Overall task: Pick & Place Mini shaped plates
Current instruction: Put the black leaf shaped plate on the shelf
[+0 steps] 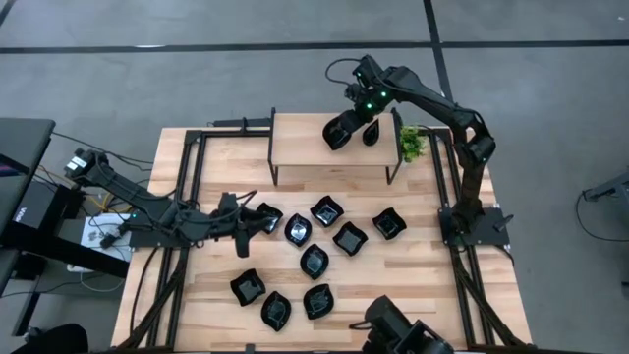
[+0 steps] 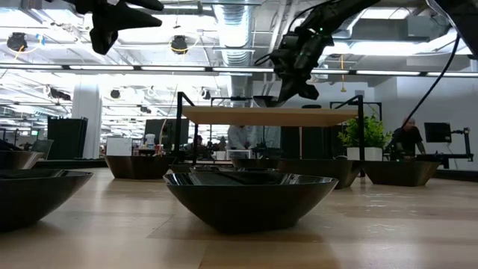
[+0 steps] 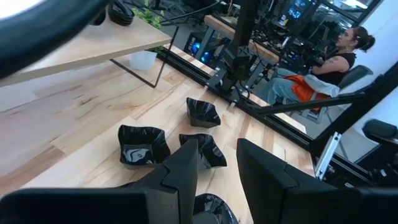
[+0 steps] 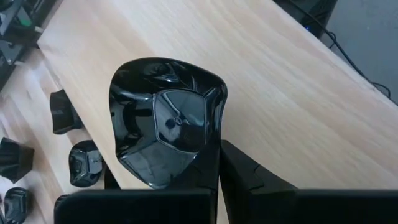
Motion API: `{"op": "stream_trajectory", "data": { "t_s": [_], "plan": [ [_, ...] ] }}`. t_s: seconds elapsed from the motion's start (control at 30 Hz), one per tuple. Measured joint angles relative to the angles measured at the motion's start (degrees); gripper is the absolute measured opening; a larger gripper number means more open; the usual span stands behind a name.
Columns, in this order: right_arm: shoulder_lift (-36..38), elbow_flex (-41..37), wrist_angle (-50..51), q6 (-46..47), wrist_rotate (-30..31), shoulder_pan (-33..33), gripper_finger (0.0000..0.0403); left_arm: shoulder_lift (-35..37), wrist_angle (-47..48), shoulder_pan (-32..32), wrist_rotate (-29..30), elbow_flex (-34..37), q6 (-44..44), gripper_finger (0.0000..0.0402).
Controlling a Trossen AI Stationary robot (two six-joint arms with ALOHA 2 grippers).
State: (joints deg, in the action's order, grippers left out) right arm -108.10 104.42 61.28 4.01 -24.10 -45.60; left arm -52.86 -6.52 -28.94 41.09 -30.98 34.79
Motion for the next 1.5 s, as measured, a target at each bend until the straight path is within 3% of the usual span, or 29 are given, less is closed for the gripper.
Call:
{"op": "stream_trajectory", "data": {
  "t_s": [0.5,1.5],
  "plan": [
    [0.0,0.0,-0.2,-1.0,3.3,1.0,0.0000,0.0,0.0,2.2,0.0,0.0,0.0,0.0113],
    [0.0,0.0,-0.5,-2.5,3.5,1.6,0.0002,0.0,0.0,2.2,0.0,0.0,0.0,0.0113]
  ]
}}
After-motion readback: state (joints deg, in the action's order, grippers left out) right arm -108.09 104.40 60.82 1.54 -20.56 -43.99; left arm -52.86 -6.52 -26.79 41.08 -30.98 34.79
